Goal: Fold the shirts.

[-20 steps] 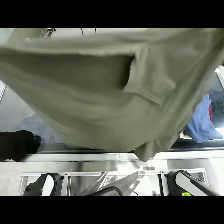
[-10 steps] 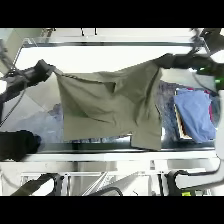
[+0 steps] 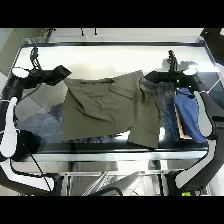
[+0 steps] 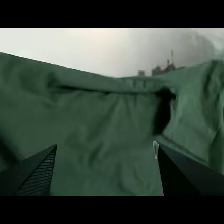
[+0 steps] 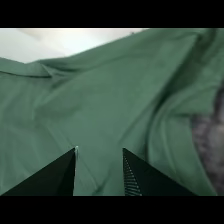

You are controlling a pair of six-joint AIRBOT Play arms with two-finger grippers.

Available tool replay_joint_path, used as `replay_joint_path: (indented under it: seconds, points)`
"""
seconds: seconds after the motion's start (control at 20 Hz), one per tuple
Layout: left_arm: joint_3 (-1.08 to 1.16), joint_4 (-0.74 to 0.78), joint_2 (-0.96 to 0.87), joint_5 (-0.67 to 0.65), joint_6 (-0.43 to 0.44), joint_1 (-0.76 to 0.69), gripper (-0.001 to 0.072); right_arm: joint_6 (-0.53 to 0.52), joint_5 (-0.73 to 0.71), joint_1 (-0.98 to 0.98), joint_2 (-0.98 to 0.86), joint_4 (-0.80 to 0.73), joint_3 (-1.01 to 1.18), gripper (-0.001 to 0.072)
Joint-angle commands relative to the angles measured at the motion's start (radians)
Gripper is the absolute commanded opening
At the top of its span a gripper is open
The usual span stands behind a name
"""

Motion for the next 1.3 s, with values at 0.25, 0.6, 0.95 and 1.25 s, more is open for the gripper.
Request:
replay_joint_path:
  seconds: [0.25,0.6,0.95,1.25]
  points:
    - [-0.183,0.244,0.088,-0.529,-0.109,0.196,0.0649,0.069,0.438,-0.211,0.039,-0.130,-0.077,0.0283]
    - [-0.721,0.310,0.251,-0.373,-0.107,0.192,0.0649,0.051,0.449,-0.233,0.040,-0.148,-0.166,0.0283]
    - [-0.804,0.302,0.251,-0.241,-0.093,0.053,0.0649,0.039,0.475,-0.233,0.040,-0.148,-0.166,0.0283]
    - [-0.706,0.315,0.251,-0.220,-0.093,0.017,0.0034,0.037,0.474,-0.233,0.039,-0.222,-0.166,0.0284]
